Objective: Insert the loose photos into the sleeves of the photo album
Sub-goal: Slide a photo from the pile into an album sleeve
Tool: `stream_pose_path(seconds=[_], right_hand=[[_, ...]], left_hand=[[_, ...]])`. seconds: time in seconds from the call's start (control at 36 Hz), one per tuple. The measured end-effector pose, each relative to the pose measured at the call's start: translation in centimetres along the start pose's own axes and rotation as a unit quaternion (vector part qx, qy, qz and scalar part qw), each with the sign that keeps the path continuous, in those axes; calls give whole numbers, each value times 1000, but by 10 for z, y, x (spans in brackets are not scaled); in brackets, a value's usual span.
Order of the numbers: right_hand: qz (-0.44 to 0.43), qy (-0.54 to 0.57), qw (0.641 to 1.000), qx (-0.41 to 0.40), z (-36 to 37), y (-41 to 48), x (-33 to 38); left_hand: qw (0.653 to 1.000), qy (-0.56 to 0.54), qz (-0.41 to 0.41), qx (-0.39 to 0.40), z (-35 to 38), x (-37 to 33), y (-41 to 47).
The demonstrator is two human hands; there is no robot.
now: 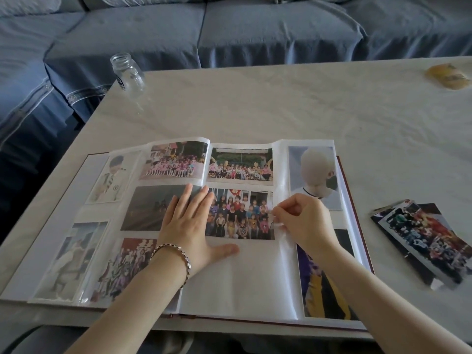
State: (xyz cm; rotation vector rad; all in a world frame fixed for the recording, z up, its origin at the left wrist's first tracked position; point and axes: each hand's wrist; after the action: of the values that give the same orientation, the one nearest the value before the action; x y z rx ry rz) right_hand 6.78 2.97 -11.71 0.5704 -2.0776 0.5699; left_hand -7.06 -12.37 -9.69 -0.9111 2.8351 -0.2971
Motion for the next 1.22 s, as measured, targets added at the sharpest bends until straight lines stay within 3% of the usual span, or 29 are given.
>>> stream_pose_path(seconds=[0.14,0.31,0.44,0.61,0.75,0.81,0.86,0.94,1.11,1.22], right_hand=[[18,31,999,24,-6,3,0],[39,32,999,-13,-10,-1,-5],[6,12,999,-52,-27,-11,-15],[-38,-170,979,-104,-72,-19,-41],[53,-312,944,-99,-110,-19,-64],[97,-367,923,-68,-120,-18,-74],[123,-420,898,-37,-125,-18,-80],[81,-474,876,-41,-128,-19,-82],[44,-518,853,-43,-136,-22,-77],[38,-493,868,-50,-141,-18,-84]], left_hand=[[1000,7,3,10,-1,0,0],[998,60,13,13,3,-10,-3],[998,52,-36,15,9,-39,6],[998,-30,33,53,22,-87,19],[983,-103,123,91,17,-106,18],[977,-173,117,43,15,-102,15],[964,-228,116,-76,16,-96,13],[942,-248,119,-192,21,-87,14],[946,-269,78,-164,12,-83,11],[932,-338,48,-124,4,-91,11]])
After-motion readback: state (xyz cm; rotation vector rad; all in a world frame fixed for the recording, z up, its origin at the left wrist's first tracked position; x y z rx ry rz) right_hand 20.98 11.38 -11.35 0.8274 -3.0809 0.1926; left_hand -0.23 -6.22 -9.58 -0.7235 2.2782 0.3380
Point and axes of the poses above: each hand's wrist, its own y-axis towards the middle knuckle, its own z-axis out of the palm, x = y × z, and after that the axes turned 4 degrees about -y, right-handed
